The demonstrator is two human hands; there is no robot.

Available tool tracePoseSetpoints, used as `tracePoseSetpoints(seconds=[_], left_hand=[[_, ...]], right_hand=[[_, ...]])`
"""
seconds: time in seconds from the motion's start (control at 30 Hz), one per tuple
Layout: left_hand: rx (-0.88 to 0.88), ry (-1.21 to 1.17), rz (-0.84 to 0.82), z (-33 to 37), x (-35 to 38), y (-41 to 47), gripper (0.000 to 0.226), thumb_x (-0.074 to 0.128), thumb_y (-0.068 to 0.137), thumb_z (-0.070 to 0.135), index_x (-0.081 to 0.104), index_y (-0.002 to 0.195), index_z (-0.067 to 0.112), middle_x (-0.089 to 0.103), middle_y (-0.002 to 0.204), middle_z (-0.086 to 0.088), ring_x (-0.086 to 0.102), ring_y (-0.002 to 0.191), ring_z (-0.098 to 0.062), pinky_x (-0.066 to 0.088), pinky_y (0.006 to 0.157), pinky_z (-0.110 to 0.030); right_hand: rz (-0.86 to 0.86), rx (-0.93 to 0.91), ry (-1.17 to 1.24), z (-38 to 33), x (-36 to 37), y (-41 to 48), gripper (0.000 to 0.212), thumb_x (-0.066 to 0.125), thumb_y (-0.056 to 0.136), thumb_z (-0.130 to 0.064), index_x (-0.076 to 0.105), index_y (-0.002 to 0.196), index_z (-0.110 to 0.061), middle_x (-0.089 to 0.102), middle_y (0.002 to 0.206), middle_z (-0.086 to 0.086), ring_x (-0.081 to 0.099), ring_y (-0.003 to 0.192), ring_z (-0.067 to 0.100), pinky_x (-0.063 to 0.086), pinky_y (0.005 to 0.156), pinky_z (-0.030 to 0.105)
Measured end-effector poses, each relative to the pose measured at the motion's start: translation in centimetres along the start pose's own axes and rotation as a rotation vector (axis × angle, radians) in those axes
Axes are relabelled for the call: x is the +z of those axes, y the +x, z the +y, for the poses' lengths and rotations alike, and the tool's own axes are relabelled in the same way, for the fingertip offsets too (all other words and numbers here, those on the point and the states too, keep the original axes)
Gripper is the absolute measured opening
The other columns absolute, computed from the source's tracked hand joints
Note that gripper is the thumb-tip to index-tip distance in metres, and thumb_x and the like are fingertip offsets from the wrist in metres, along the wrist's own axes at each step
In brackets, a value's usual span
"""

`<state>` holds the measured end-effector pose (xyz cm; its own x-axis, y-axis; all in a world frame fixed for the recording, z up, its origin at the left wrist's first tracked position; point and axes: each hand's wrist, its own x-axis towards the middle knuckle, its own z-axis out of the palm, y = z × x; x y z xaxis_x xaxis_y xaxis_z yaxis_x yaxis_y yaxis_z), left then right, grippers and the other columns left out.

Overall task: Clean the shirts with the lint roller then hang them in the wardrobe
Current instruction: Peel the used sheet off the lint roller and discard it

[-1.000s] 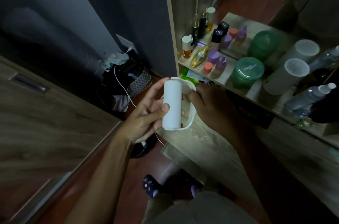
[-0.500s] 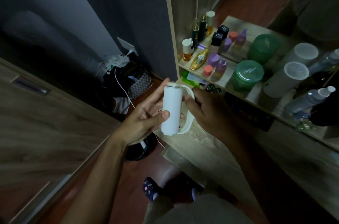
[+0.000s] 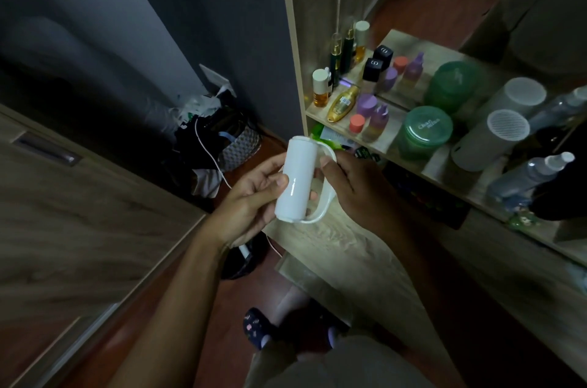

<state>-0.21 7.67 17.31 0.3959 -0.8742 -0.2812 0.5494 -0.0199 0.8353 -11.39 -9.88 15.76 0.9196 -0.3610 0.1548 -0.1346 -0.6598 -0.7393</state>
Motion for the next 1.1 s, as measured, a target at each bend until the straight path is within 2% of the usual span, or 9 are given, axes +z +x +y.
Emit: tracePoseSetpoints(seconds=[0.17, 0.27, 0.33, 0.43, 0.5, 0.67, 0.87, 0.97, 1.1], left_hand=[[0.003, 0.040, 0.061, 0.2, 0.4, 0.2, 0.055, 0.059, 0.093, 0.017, 0.044, 0.144, -0.001, 0.060, 0.133, -0.027, 0.069, 0.103, -0.037, 0.057, 0.093, -0.045], [0.015, 0.117, 0.142, 0.7, 0.5, 0.2, 0.049, 0.059, 0.094, 0.013, 0.050, 0.141, 0.002, 0.067, 0.125, -0.020, 0.072, 0.096, -0.032, 0.060, 0.086, -0.041], [0.032, 0.131, 0.151, 1.2, 0.4, 0.1, 0.046, 0.058, 0.096, 0.012, 0.052, 0.140, 0.003, 0.069, 0.122, -0.019, 0.073, 0.094, -0.031, 0.060, 0.081, -0.039], [0.057, 0.141, 0.162, 2.0, -0.1, -0.4, 0.047, 0.056, 0.096, 0.014, 0.051, 0.141, 0.004, 0.066, 0.127, -0.021, 0.073, 0.095, -0.034, 0.058, 0.082, -0.040], [0.063, 0.145, 0.165, 2.4, -0.5, -0.8, 0.048, 0.055, 0.096, 0.014, 0.050, 0.143, 0.004, 0.063, 0.132, -0.023, 0.072, 0.096, -0.034, 0.058, 0.083, -0.041], [0.097, 0.124, 0.218, 3.4, -1.5, -2.2, 0.039, 0.050, 0.102, 0.010, 0.051, 0.140, 0.001, 0.070, 0.114, -0.020, 0.072, 0.090, -0.029, 0.059, 0.076, -0.034], [0.184, 0.177, 0.405, 5.2, -5.3, -6.1, 0.034, 0.055, 0.100, 0.015, 0.061, 0.131, 0.003, 0.072, 0.099, -0.018, 0.071, 0.083, -0.028, 0.060, 0.072, -0.034], [0.240, 0.180, 0.552, 6.0, -9.2, -9.1, 0.033, 0.064, 0.092, 0.023, 0.070, 0.121, 0.010, 0.074, 0.102, -0.017, 0.071, 0.085, -0.028, 0.059, 0.073, -0.034], [0.291, 0.267, 0.748, 7.7, -15.5, -13.3, 0.028, 0.070, 0.091, 0.020, 0.072, 0.115, 0.007, 0.076, 0.099, -0.013, 0.070, 0.083, -0.021, 0.057, 0.072, -0.032]], right_hand=[[0.026, 0.076, 0.029, -0.5, -0.1, 0.2, 0.047, 0.026, 0.103, -0.045, 0.056, 0.083, -0.015, 0.054, 0.064, 0.000, 0.049, 0.055, 0.015, 0.045, 0.057, 0.038], [0.095, -0.217, -0.391, -0.3, 0.3, 0.0, 0.039, 0.035, 0.104, -0.016, 0.067, 0.090, 0.000, 0.062, 0.070, 0.015, 0.059, 0.053, 0.021, 0.052, 0.045, 0.036], [0.114, -0.293, -0.478, 0.0, 0.8, 0.4, 0.029, 0.042, 0.094, -0.007, 0.069, 0.092, 0.005, 0.062, 0.070, 0.018, 0.060, 0.053, 0.024, 0.052, 0.042, 0.035], [0.103, -0.287, -0.340, -0.4, 1.4, 1.4, 0.035, 0.039, 0.099, -0.021, 0.066, 0.088, 0.000, 0.060, 0.069, 0.010, 0.056, 0.057, 0.016, 0.043, 0.045, 0.020], [0.089, -0.133, -0.110, -0.7, 1.9, 2.2, 0.044, 0.036, 0.101, -0.035, 0.060, 0.080, -0.004, 0.058, 0.066, 0.006, 0.054, 0.059, 0.014, 0.038, 0.049, 0.023], [0.092, -0.005, 0.175, -3.6, 3.0, 3.2, 0.033, 0.051, 0.102, -0.019, 0.054, 0.071, -0.010, 0.052, 0.056, -0.006, 0.058, 0.059, 0.009, 0.036, 0.044, 0.022], [-0.212, -0.012, 0.351, -8.3, 5.4, 5.7, 0.036, 0.050, 0.104, -0.024, 0.051, 0.068, -0.026, 0.058, 0.053, -0.013, 0.055, 0.049, -0.001, 0.039, 0.050, 0.015], [-0.416, -0.064, 0.345, -10.7, 8.4, 7.0, 0.030, 0.058, 0.098, -0.034, 0.061, 0.085, -0.008, 0.062, 0.061, 0.003, 0.060, 0.052, 0.008, 0.052, 0.056, 0.035], [-0.536, -0.098, 0.280, -14.7, 14.7, 9.4, 0.034, 0.059, 0.089, -0.056, 0.061, 0.087, -0.023, 0.071, 0.069, 0.001, 0.060, 0.047, 0.013, 0.052, 0.054, 0.038]])
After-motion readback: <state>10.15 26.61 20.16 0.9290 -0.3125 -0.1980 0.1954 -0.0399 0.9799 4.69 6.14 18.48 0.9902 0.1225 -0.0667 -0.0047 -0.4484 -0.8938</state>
